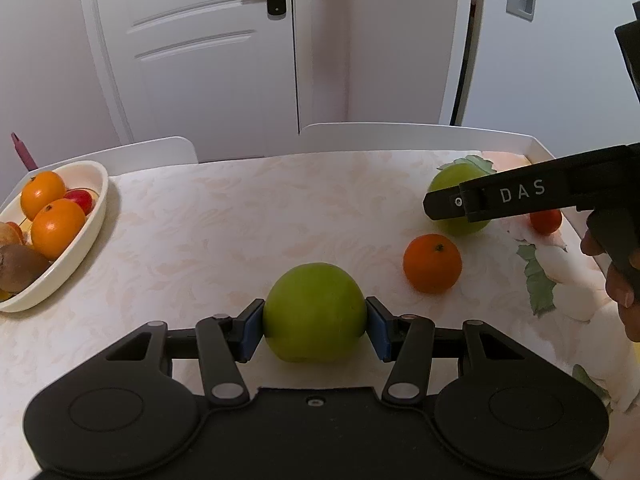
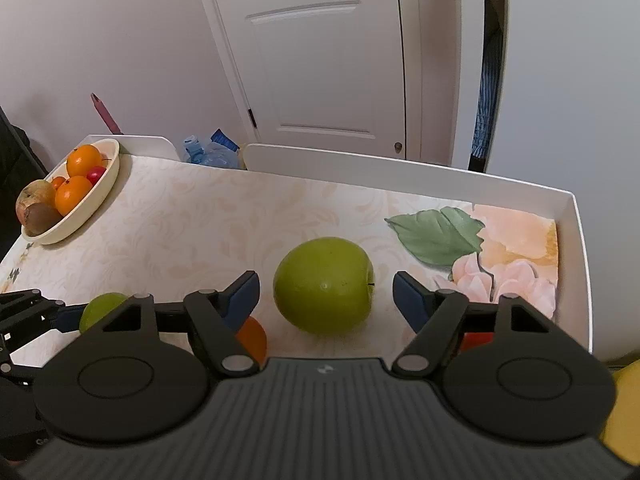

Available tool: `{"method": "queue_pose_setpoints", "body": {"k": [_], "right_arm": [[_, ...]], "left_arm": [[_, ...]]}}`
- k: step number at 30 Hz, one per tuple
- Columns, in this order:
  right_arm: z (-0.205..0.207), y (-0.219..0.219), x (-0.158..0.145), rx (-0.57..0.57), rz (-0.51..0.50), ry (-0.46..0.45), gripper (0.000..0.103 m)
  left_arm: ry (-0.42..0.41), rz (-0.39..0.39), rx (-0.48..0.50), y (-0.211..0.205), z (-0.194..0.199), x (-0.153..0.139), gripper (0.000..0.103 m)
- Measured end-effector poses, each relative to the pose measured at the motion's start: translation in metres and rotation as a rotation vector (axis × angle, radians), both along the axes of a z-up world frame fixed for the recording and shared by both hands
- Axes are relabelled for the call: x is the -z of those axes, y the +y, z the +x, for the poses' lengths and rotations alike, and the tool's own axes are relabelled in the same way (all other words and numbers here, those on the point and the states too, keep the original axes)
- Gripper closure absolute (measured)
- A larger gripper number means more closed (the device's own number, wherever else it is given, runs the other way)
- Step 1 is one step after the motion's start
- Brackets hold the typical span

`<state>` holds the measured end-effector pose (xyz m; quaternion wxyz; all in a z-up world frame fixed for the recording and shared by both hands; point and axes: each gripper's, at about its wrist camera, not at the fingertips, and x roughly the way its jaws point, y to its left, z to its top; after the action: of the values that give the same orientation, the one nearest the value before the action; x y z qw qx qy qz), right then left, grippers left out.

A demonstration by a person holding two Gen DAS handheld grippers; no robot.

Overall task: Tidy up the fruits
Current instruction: 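Grasp a green apple with the left tool while the right tool grasps the other, then carry both green apples into the duck bowl and release them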

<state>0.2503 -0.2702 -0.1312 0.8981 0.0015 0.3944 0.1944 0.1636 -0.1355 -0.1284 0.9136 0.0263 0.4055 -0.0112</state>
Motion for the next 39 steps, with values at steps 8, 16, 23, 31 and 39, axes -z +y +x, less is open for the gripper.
{"method": "queue_pose_setpoints", "body": {"k": [8, 16, 23, 31, 39], "right_arm": [[0.0, 0.002, 0.0, -0.002, -0.001, 0.014, 0.032], [-0.014, 0.017, -0.018, -0.035, 0.004, -0.019, 0.032], [-0.03, 0.042, -0.042, -0.083, 0.011, -0.045, 0.032], [-0.047, 0.088, -0.071, -0.123, 0.046, -0.063, 0.033], [-0.051, 0.145, -0.094, -0.137, 0.072, -0.068, 0.032]], "left_arm": [[-0.008, -0.01, -0.024, 0.009, -0.006, -0.001, 0.046], [-0.045, -0.024, -0.079, 0.026, -0.024, -0.014, 0.046], [-0.099, -0.039, -0.128, 0.047, -0.042, -0.041, 0.046], [-0.16, -0.027, -0.171, 0.087, -0.053, -0.074, 0.046], [-0.188, -0.021, -0.196, 0.147, -0.056, -0.101, 0.046]]}}
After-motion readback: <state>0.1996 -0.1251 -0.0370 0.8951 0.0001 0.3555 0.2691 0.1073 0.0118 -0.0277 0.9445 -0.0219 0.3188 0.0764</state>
